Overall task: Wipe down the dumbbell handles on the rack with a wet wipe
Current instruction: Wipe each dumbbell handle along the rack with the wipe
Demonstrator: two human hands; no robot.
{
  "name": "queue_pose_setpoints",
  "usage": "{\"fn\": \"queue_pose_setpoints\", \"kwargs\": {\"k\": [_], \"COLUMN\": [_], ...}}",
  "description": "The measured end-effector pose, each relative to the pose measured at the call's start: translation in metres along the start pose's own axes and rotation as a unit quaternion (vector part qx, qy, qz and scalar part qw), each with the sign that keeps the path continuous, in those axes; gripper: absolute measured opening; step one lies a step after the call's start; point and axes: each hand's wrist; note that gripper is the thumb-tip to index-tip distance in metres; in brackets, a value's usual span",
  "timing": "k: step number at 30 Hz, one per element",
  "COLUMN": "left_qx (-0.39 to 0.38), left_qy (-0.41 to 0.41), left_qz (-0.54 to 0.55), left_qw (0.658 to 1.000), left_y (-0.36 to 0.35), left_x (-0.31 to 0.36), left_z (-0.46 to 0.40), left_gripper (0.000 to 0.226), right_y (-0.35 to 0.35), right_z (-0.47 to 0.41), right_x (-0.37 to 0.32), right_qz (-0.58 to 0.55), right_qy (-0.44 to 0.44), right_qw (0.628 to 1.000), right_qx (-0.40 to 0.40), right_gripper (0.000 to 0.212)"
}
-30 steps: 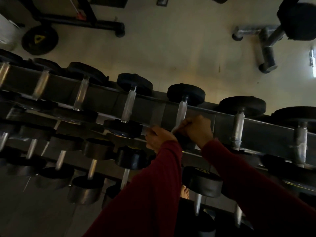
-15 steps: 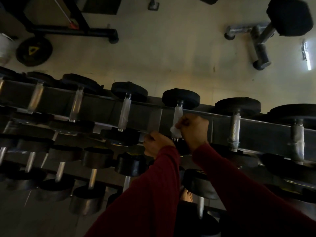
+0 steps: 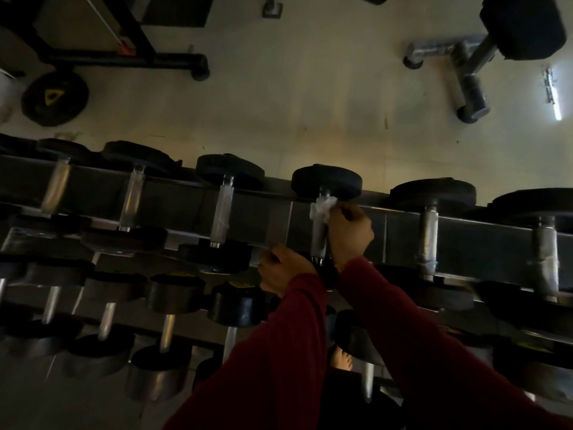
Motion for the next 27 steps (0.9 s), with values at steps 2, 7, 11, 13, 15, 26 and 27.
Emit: {"fn": "queue_pose_setpoints", "kwargs": {"k": [2,7,11,13,15,26,27], "left_qx": [-0.003,-0.004,-0.005,-0.011,-0.019,-0.011,-0.013], "left_qy": [0.003,0.0,-0.002,-0.007,-0.009,0.004,0.004], "left_qz": [0.004,0.017,0.033,0.029,0.025,0.025,0.028], "left_qw": [1.0,1.0,0.999,0.999,0.999,1.0,1.0], "left_y": [-0.001,-0.002,0.0,0.001,0.0,-0.003,-0.004], "left_x": [-0.002,-0.002,0.0,0.0,-0.001,-0.004,-0.005], "left_z": [-0.001,-0.001,0.002,0.003,0.001,-0.001,-0.002], "left_gripper": [0.029,0.027,0.023,0.022,0.017,0.011,0.011], "right_y": [0.0,0.0,0.005,0.008,0.007,0.007,0.007], "right_z": [0.006,-0.011,-0.033,-0.037,-0.037,-0.035,-0.031], "right_x": [0.0,-0.007,-0.016,-0.017,-0.016,-0.013,-0.014], "right_qz": [0.037,-0.023,-0.197,-0.225,-0.2,-0.136,-0.132], "right_qy": [0.052,-0.028,-0.241,-0.28,-0.247,-0.193,-0.179], "right_qw": [0.998,0.999,0.945,0.923,0.939,0.965,0.97], "right_qx": [-0.014,0.006,-0.102,-0.14,-0.134,-0.115,-0.094], "right_gripper": [0.021,0.012,0.004,0.01,0.011,0.008,0.004]}}
Point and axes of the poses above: each hand's wrist, its own z-axis away from the middle knuckle, its own y-axis out of the back of the hand, x = y × z, and after that the axes turned 5 degrees about z, right-handed
